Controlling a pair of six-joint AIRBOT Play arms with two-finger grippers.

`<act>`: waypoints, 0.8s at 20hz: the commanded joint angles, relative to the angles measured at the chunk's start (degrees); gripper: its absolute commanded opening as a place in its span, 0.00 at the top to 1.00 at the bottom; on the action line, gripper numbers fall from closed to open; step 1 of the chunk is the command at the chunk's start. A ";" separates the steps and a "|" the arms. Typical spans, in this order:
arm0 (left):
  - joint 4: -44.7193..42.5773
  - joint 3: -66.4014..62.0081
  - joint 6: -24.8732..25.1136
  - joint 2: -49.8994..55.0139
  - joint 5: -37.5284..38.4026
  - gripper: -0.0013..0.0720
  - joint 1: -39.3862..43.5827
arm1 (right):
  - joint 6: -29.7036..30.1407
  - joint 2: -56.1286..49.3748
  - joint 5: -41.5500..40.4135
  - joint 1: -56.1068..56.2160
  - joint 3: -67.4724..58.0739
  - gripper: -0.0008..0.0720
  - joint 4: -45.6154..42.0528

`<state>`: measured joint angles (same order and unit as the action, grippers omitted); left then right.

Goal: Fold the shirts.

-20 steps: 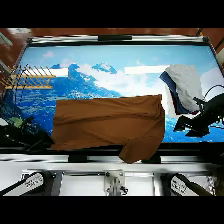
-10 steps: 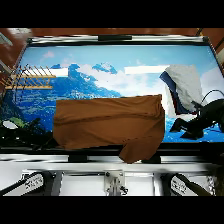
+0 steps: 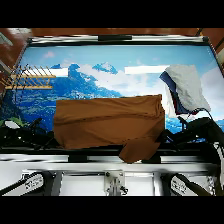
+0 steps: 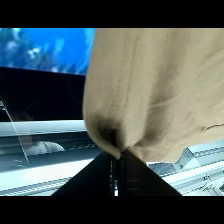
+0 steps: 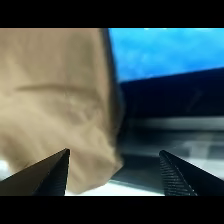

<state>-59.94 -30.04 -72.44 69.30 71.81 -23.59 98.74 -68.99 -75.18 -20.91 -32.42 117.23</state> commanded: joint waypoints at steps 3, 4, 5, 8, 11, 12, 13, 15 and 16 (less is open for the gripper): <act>0.07 -0.07 -0.02 0.04 0.17 0.94 0.04 | -0.74 0.00 4.63 0.09 2.10 0.29 3.10; 0.07 -0.07 0.00 0.04 0.13 0.94 0.04 | -0.76 0.00 4.59 0.09 2.10 0.29 3.28; 0.07 -0.07 0.00 0.04 -0.20 0.94 0.04 | -0.76 0.00 4.42 0.09 2.10 0.29 3.67; 0.57 -0.07 0.48 0.04 -0.92 0.94 0.04 | -0.26 0.00 3.89 2.73 2.10 0.29 4.61; 2.21 -0.07 1.55 0.04 -0.90 0.94 0.04 | -0.55 0.00 4.55 9.11 2.08 0.42 3.89; 2.19 -0.07 1.84 0.04 -0.90 0.94 0.04 | -1.31 0.00 4.52 10.51 2.08 0.60 3.23; 2.19 -0.07 2.60 0.04 -0.87 0.94 0.04 | -1.40 0.00 4.15 11.10 2.01 0.82 3.10; 2.21 -0.57 4.85 -0.13 -0.76 0.94 0.04 | -0.09 0.24 2.23 11.04 0.55 0.90 3.13; 2.21 -1.53 6.58 -0.52 -0.63 0.94 0.04 | 1.11 0.87 1.31 11.02 -1.31 0.90 3.13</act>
<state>-58.17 -30.57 -69.30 69.17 70.72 -23.53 98.28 -68.75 -71.59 -11.14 -31.55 120.40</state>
